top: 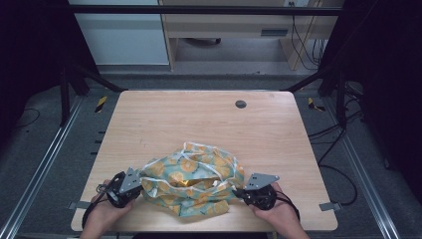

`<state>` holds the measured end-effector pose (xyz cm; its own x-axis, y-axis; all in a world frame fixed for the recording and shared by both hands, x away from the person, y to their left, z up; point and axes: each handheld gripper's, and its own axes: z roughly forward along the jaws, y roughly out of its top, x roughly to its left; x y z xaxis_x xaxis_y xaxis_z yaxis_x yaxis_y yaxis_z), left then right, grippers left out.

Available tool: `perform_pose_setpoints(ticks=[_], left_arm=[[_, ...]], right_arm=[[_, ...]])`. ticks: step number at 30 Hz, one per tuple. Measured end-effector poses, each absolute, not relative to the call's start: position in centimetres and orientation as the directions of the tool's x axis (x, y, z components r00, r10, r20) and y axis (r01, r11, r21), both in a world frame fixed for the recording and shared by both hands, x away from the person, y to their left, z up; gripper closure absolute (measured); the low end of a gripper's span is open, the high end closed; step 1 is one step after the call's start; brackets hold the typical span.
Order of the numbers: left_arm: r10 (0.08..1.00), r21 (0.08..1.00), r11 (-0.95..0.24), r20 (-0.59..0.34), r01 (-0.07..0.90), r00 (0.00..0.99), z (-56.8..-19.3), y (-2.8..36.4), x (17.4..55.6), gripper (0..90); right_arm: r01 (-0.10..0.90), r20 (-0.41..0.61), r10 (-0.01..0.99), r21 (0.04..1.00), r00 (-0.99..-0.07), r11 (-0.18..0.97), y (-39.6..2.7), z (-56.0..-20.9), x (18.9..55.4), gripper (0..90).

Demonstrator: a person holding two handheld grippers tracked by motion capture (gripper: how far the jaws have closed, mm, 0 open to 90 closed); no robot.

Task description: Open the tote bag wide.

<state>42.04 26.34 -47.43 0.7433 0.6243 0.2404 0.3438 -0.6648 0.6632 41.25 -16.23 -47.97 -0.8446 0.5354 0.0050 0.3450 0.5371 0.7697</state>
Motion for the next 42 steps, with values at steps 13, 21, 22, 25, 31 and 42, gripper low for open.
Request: perform_pose_setpoints(ticks=[13, 21, 22, 25, 31, 42], left_arm=[[0.642, 0.695, -0.632, 0.220, 0.343, 0.734, -47.3, 26.5, 42.4, 90.0], [0.649, 0.704, -0.617, 0.202, 0.352, 0.734, -47.4, 26.5, 42.4, 90.0], [0.651, 0.707, -0.612, 0.198, 0.354, 0.733, -47.4, 26.5, 42.4, 90.0], [0.649, 0.709, -0.611, 0.194, 0.352, 0.735, -47.4, 26.5, 42.4, 89.4], [0.698, 0.747, -0.535, 0.129, 0.394, 0.704, -46.8, 27.0, 42.4, 54.9], [0.743, 0.827, -0.382, 0.010, 0.412, 0.670, -45.3, 28.1, 41.0, 19.0]], right_arm=[[0.338, -0.018, 0.541, 0.764, -0.841, 0.550, -16.1, -47.9, 41.1, 90.0], [0.344, -0.019, 0.548, 0.760, -0.836, 0.551, -16.0, -48.0, 41.2, 90.0], [0.346, -0.020, 0.549, 0.758, -0.835, 0.553, -16.0, -48.0, 41.2, 90.0], [0.343, -0.017, 0.544, 0.759, -0.839, 0.554, -16.1, -48.0, 41.2, 90.0], [0.352, -0.033, 0.584, 0.771, -0.811, 0.531, -16.7, -47.6, 40.8, 66.7], [0.383, -0.008, 0.654, 0.806, -0.756, 0.451, -17.7, -46.7, 39.5, 23.1]])
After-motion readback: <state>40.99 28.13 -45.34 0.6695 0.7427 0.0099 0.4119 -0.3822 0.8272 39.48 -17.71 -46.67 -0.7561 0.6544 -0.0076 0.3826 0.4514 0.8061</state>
